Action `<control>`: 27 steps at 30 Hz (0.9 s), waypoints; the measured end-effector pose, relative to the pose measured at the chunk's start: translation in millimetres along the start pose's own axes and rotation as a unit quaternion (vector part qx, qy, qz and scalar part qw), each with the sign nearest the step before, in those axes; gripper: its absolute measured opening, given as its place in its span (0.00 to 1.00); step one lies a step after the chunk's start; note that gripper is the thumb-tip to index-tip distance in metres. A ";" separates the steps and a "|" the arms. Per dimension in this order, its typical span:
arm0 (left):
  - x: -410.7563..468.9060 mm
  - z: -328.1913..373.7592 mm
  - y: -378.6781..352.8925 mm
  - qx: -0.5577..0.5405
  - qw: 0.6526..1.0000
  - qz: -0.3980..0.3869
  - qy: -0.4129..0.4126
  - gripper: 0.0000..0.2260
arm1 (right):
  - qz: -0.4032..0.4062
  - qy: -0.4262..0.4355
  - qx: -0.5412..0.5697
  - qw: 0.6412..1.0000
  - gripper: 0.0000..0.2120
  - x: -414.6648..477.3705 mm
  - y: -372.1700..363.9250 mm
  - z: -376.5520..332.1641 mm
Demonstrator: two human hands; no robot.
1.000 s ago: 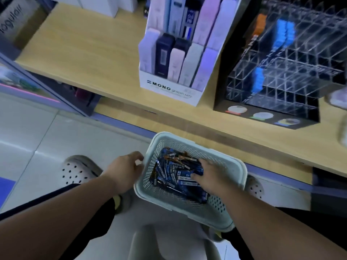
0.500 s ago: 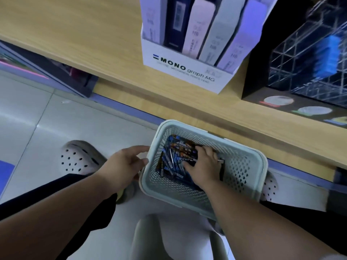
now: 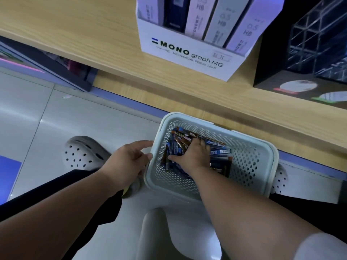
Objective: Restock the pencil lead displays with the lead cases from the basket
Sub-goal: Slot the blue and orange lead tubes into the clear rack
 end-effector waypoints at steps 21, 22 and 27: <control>2.5 -2.9 -0.5 0.004 1.000 -0.020 0.011 0.14 | 0.046 -0.113 0.083 0.989 0.45 -3.9 -17.8 -16.2; 2.9 -3.0 -0.1 0.003 1.000 -0.021 0.011 0.14 | 0.044 -0.120 0.094 0.987 0.44 -4.4 -18.6 -16.6; 2.2 1.6 0.9 -0.011 1.000 -0.021 0.007 0.15 | 0.001 -0.111 0.119 0.987 0.30 -7.0 -21.7 -17.7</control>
Point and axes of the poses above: each hand's wrist, its own x-axis towards the middle knuckle, its own y-axis out of the back of the hand, z = x × y, the point moved 4 cm from there along x, towards the middle knuckle, and after that the axes turned 13 degrees about x, right-handed, at the moved point
